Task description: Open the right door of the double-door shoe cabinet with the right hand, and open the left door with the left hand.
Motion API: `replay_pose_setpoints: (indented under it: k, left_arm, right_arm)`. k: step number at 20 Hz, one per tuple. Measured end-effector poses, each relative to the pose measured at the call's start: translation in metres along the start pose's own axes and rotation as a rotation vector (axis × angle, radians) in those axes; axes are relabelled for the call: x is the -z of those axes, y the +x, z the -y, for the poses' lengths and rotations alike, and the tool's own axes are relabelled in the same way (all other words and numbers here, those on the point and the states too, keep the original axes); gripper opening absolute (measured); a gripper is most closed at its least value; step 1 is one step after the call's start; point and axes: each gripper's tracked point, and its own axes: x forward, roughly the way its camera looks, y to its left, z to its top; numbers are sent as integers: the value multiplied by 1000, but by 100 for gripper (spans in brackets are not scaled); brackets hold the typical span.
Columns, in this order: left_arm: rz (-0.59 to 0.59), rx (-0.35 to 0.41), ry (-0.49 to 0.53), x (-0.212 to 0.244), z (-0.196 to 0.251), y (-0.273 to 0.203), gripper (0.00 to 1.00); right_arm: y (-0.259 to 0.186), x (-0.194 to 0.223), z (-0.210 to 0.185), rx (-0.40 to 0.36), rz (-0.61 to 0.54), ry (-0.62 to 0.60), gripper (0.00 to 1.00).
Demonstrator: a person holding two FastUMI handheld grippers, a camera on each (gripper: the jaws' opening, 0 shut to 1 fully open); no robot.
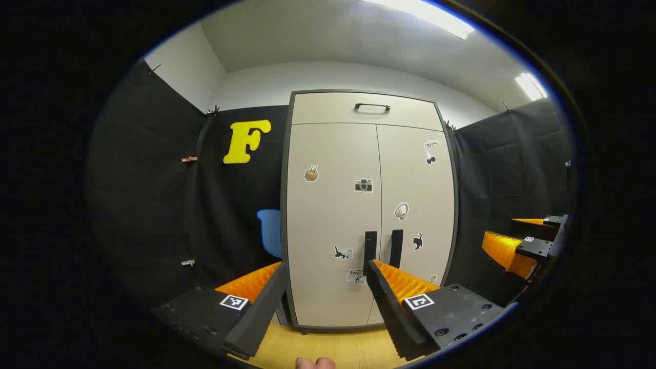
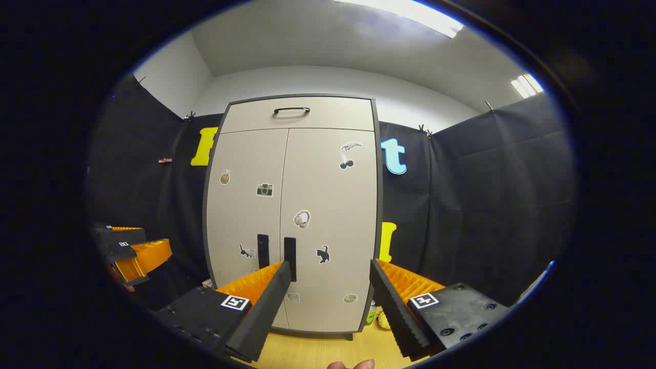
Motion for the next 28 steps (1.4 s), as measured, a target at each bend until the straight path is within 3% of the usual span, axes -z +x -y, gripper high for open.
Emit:
replay_pose_setpoints:
  k: [19,28]
  left_arm:
    - [-1,11,-7,4,-8,2,95]
    - [-25,26,-15,18,-10,-6,95]
  right_arm:
    - [7,3,-12,-2,-11,16,97]
    - [86,53,-47,-40,-86,46,98]
